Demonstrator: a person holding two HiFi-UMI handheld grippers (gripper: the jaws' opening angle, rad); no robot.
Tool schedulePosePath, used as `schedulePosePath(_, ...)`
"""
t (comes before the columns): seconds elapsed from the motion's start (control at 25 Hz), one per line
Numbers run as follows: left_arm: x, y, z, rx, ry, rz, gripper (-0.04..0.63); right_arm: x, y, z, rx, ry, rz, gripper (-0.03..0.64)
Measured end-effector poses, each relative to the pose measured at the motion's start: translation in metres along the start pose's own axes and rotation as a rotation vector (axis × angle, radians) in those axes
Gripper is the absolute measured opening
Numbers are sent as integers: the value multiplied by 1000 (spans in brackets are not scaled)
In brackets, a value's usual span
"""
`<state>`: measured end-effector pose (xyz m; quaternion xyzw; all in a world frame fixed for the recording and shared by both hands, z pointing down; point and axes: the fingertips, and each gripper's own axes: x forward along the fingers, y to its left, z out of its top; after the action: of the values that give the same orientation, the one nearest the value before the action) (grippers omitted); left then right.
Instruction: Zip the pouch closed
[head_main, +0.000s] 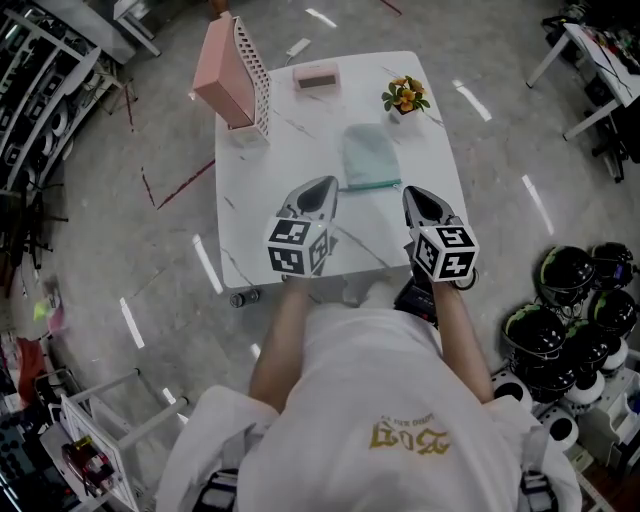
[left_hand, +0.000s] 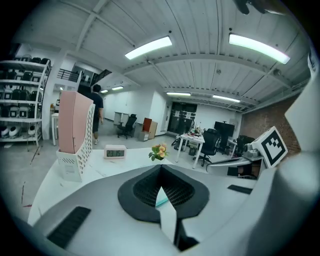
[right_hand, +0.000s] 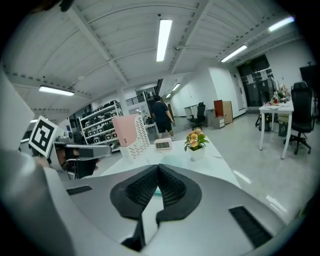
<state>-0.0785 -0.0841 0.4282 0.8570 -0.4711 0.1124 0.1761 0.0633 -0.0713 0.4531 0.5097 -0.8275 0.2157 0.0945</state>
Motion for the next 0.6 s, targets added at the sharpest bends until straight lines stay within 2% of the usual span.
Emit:
schedulePosePath(0.12, -4, -2, 4, 9, -12, 7, 17, -2, 1, 3, -50, -2, -12, 12)
schedulePosePath(0.6, -10, -1, 3, 1, -16, 13, 17, -5, 9, 8, -60, -7, -1, 12)
